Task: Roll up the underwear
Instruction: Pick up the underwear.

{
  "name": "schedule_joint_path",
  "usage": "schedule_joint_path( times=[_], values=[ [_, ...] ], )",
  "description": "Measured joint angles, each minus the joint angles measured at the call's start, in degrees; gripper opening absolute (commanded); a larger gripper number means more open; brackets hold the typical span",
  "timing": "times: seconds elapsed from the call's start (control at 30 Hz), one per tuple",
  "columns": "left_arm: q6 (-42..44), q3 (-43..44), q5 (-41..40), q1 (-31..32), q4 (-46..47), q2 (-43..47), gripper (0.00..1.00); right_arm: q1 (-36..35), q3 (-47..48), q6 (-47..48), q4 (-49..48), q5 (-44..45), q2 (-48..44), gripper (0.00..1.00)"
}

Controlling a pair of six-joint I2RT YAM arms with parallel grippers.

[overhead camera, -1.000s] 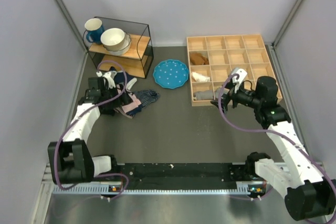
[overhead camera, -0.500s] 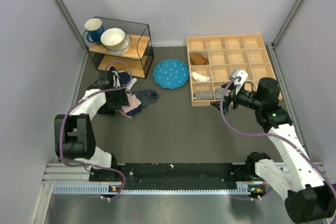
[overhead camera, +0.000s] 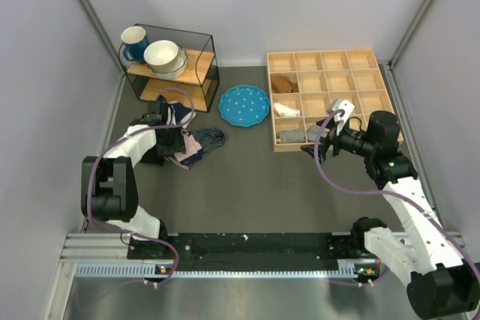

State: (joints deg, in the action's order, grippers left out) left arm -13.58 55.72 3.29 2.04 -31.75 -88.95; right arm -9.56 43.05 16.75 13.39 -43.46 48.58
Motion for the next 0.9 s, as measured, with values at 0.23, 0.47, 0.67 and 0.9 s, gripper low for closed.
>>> schedule_joint_path(
  times=[0.23,0.47,0.67,0.9],
  values=[
    [0.0,0.0,0.3,0.0,-0.1,-1.9,0.11,0.0,0.0,0.0,0.0,0.0,-0.1,0.99],
    [0.5,0.0,3.8,0.0,-1.7,2.4,0.0,0.0,0.0,0.0,0.0,0.0,-0.2,0.99],
    [0.7,0.1,10.6,0.0,-4.3,18.9,0.0,0.0,0.0,0.0,0.2,0.0,-0.2,0.99],
    [-0.3,3.4,19.8,5.8,-9.2,29.7,0.0,0.0,0.0,0.4,0.6,0.1,-0.2,0.99]
  ],
)
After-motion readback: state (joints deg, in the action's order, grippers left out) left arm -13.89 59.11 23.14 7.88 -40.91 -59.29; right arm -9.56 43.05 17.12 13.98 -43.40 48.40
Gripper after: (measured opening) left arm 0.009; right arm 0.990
